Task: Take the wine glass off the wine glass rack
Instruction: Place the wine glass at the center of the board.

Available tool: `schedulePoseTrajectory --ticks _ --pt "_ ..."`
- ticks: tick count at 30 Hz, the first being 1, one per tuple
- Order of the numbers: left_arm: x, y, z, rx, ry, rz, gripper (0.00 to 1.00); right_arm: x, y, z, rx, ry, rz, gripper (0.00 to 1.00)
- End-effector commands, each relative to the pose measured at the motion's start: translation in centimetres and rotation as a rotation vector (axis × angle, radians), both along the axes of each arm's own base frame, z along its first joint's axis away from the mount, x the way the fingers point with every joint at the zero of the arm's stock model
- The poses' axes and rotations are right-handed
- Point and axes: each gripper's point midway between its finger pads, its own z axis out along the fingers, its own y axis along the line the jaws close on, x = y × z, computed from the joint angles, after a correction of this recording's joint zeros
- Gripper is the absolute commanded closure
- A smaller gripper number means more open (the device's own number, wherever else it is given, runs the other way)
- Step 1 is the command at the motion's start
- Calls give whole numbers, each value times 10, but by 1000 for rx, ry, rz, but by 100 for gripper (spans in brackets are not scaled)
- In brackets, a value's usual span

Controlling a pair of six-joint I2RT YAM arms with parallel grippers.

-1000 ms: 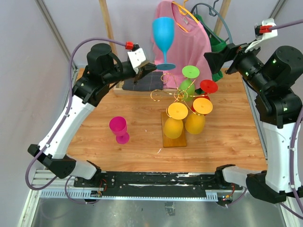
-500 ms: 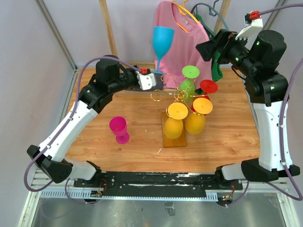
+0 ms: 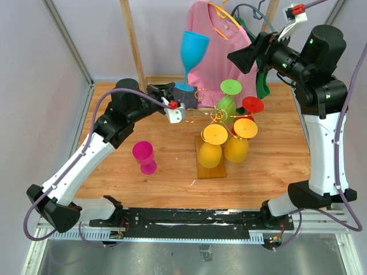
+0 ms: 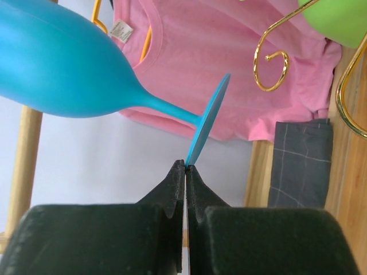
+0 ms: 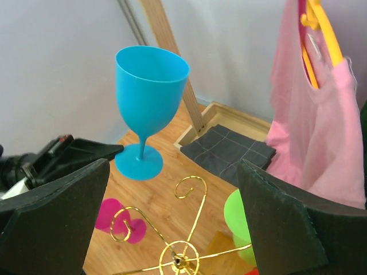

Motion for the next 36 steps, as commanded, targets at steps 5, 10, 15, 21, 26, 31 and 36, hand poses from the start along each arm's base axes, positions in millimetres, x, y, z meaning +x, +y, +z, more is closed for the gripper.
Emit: schedulePoseTrajectory --ticks 5,10,15,21,26,31,36 --pt "-15 5 30 3 -151 -26 100 -4 6 -11 -349 -270 172 4" --pt "-18 1 25 31 -169 -58 100 2 7 0 -399 -472 165 1" --pt "-20 -4 22 55 -191 -89 100 -5 21 4 -399 -570 262 4" --pt "-19 -9 18 84 -226 -114 100 -22 25 15 -410 -698 308 5" --pt "-21 -12 17 106 -270 -139 100 -31 31 14 -427 -758 376 8" --pt "-23 -16 20 119 -302 -163 100 -41 35 13 -425 -789 425 10" --pt "-27 -20 22 131 -339 -195 100 -46 39 5 -418 -779 474 11"
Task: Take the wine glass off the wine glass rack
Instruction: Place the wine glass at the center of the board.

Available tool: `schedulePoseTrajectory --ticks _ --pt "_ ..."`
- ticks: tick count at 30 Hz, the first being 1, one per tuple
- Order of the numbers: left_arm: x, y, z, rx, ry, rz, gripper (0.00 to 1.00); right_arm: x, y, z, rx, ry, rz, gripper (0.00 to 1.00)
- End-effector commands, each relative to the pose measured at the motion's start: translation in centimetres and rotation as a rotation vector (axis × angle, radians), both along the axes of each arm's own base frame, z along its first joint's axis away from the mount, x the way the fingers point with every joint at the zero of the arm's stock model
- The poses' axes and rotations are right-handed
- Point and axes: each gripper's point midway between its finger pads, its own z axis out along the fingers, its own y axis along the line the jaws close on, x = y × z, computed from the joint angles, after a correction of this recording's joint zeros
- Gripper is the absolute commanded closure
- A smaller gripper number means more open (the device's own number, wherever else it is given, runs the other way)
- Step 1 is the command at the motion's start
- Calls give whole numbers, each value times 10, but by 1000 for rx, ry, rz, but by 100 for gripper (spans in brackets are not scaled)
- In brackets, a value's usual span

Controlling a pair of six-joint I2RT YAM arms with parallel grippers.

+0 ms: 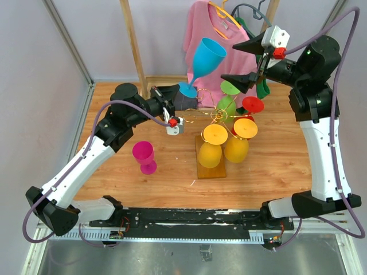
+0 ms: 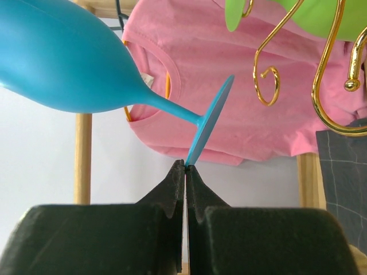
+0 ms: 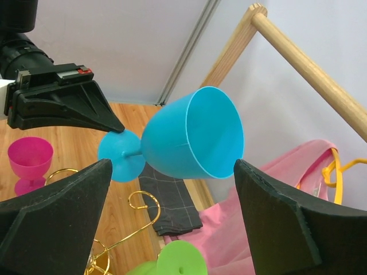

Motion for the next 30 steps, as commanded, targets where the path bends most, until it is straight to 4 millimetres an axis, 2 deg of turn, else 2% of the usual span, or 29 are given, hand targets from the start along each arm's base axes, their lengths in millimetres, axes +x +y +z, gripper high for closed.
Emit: schedulePoseTrajectory --ticks 1,10,17,21,27,30 --pt "-10 -8 17 -8 -100 -59 100 -14 4 2 -13 -39 68 12" --pt "-19 -13 14 50 -161 -117 100 -27 8 -1 -13 -26 104 16" --pt "-20 -17 19 69 -185 -141 100 -34 8 -10 -30 4 111 22" --pt "-19 -19 19 83 -194 -151 100 -34 10 -19 -34 31 117 30" --pt "-17 -22 21 92 -205 -161 100 -31 19 -30 -54 59 130 31" --pt "-17 -23 22 96 -206 -166 100 -28 24 -32 -61 61 130 35"
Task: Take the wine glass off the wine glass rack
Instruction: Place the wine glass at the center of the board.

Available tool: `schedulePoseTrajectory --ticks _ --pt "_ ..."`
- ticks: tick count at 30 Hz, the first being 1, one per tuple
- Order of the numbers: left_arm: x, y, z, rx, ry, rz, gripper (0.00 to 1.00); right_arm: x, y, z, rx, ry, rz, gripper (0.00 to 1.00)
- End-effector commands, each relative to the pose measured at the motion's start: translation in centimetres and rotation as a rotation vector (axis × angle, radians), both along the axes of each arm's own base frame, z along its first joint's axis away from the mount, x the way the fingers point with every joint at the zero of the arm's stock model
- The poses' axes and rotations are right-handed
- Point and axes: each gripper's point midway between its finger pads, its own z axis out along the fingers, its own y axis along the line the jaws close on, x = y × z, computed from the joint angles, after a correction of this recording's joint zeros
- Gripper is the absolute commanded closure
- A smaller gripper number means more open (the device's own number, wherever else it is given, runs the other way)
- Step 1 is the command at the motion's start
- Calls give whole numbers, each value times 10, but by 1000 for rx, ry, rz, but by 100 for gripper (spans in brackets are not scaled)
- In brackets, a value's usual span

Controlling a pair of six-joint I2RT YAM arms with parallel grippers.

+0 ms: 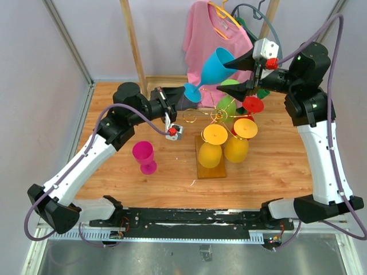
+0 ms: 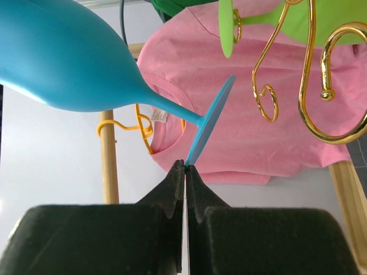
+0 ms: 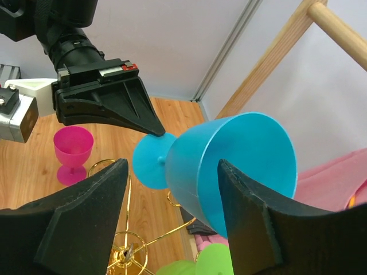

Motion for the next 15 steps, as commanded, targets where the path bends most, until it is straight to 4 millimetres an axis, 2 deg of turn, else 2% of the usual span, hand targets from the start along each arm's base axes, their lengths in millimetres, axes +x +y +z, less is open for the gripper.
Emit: schedulePoseTrajectory --ticks 1,7,8,9,10,11,15 --pt "-7 -6 20 -11 -56 -41 100 0 9 -4 -16 -8 11 37" --pt "-7 -7 16 -3 -54 -45 100 3 8 -2 -18 -20 -13 55" --pt "-6 -7 16 -2 -56 -44 100 4 7 -3 -22 -20 -19 66" --pt "-6 -7 16 -2 -56 -44 100 4 7 -5 -25 -14 -28 80" --pt "-6 -7 16 -2 -58 -44 100 6 5 -5 -26 -16 -44 90" --pt "-5 -8 15 -1 -58 -44 100 6 3 -7 -30 -19 -57 95" --pt "-3 -7 13 -2 -68 -34 97 7 0 -10 -35 -24 -85 97"
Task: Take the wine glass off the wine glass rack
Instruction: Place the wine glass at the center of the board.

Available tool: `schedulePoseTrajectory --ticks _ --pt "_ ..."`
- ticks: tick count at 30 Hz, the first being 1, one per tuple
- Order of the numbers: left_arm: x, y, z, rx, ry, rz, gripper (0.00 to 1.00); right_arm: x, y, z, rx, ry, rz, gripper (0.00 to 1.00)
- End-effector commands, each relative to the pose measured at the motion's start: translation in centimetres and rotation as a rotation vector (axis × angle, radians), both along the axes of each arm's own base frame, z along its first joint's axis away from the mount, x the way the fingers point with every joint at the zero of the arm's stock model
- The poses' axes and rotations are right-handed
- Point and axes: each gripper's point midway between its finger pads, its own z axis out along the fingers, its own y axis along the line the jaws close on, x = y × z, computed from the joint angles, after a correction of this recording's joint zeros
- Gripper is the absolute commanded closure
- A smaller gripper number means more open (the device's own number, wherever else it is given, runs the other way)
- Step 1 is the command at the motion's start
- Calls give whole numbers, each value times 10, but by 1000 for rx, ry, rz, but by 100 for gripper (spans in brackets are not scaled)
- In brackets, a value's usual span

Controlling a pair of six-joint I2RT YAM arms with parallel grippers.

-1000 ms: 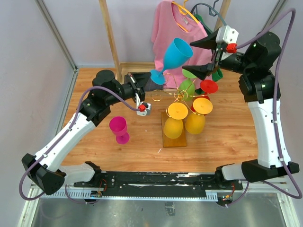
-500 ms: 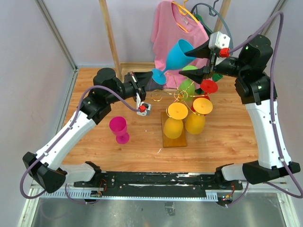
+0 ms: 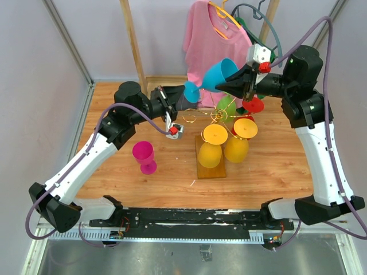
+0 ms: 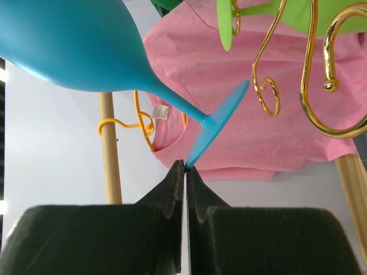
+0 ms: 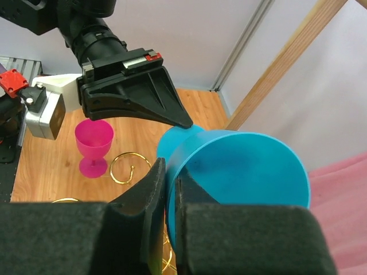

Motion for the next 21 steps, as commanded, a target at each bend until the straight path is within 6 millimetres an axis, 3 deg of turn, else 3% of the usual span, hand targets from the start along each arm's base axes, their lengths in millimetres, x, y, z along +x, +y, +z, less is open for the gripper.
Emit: schedulePoseTrajectory --ticks 1,2,4,5,9,14,21 --pt "-8 -8 14 -23 -45 -45 88 13 -12 12 -1 -105 -109 97" --pt "-8 -7 14 -27 -49 -40 72 13 -12 12 -1 -106 -110 97" --pt "-5 -6 18 -43 -58 -27 21 12 -12 12 -1 -109 -115 99" --pt "-3 -5 20 -54 -63 -15 4 12 -13 13 -1 -112 -118 99" --pt "9 1 34 -124 -66 52 1 11 -15 17 3 -126 -133 99" --pt "25 18 66 -320 -20 163 1 9 -27 33 13 -189 -208 99" --pt "43 50 114 -589 33 295 1 20 -86 56 -41 -270 -535 99"
